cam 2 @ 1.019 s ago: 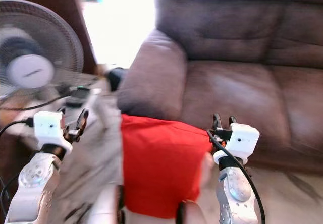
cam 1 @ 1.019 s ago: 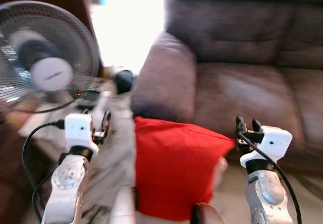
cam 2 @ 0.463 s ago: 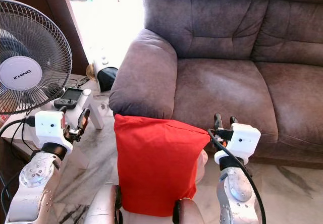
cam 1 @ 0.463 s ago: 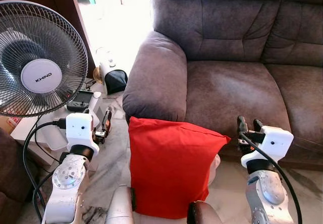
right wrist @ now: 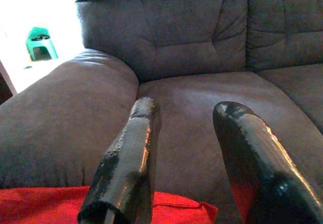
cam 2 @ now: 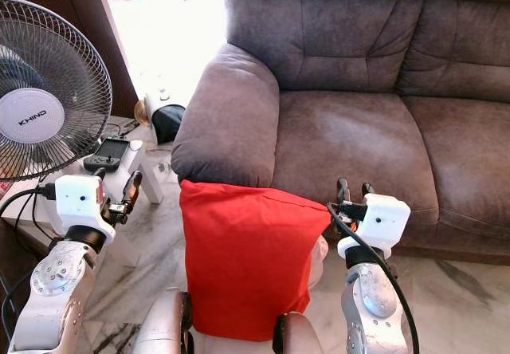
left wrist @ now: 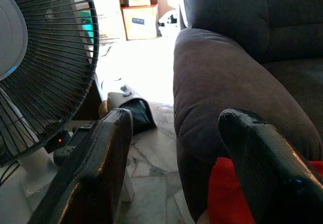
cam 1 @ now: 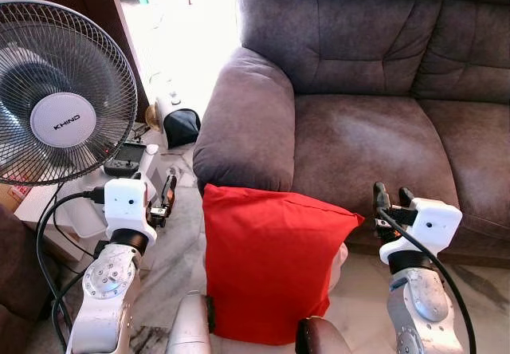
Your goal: Move the pillow to the sofa from floor
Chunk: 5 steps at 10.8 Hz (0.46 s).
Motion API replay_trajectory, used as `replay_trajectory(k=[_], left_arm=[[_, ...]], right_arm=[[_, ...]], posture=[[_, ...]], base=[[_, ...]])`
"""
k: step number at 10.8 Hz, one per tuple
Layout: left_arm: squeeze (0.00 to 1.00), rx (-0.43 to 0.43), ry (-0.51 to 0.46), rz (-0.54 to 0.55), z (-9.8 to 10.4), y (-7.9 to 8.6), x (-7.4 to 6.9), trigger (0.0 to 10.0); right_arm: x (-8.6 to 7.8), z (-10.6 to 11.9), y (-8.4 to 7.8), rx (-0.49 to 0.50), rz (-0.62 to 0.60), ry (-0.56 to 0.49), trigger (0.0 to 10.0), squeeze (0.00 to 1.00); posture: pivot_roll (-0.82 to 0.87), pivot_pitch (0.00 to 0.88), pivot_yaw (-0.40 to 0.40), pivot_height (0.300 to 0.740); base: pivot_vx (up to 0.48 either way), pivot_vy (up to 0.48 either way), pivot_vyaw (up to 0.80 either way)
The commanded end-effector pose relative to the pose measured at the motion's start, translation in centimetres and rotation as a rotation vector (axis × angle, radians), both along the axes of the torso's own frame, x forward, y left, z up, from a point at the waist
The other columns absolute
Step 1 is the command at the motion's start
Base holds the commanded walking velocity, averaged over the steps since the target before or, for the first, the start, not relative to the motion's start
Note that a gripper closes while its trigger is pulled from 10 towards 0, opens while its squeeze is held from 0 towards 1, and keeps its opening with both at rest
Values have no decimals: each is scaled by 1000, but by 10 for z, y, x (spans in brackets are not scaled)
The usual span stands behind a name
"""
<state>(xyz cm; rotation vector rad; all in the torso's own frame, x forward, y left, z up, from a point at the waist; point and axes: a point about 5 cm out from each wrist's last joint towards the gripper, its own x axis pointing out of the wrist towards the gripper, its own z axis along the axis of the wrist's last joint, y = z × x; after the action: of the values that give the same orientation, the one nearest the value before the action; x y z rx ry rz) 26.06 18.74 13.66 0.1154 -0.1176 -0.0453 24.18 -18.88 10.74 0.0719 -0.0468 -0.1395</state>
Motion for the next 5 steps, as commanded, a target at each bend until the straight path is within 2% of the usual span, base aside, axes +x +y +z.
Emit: replay_trajectory(k=[1,2,4,5], left_arm=[[0,0,1,-14,2,-1,0,10000],[0,0,2,-14,1,-1,0,10000],[0,1,3,-14,1,-1,0,10000],[0,1,4,-14,1,-1,0,10000]], right_arm=[[-1,-1,-2,-2,-4,4,10000,0],[0,-1,0,0,-3,19,10000,0],[0,-1,0,0,4,11,10000,0],[0,-1,0,2,3,7,10000,0]], posture=[[55,90,-2,611],[55,91,-2,611],[54,91,-2,572],[54,91,-2,572]], base=[[0,0,0],[0,0,0],[0,0,0],[0,0,0]])
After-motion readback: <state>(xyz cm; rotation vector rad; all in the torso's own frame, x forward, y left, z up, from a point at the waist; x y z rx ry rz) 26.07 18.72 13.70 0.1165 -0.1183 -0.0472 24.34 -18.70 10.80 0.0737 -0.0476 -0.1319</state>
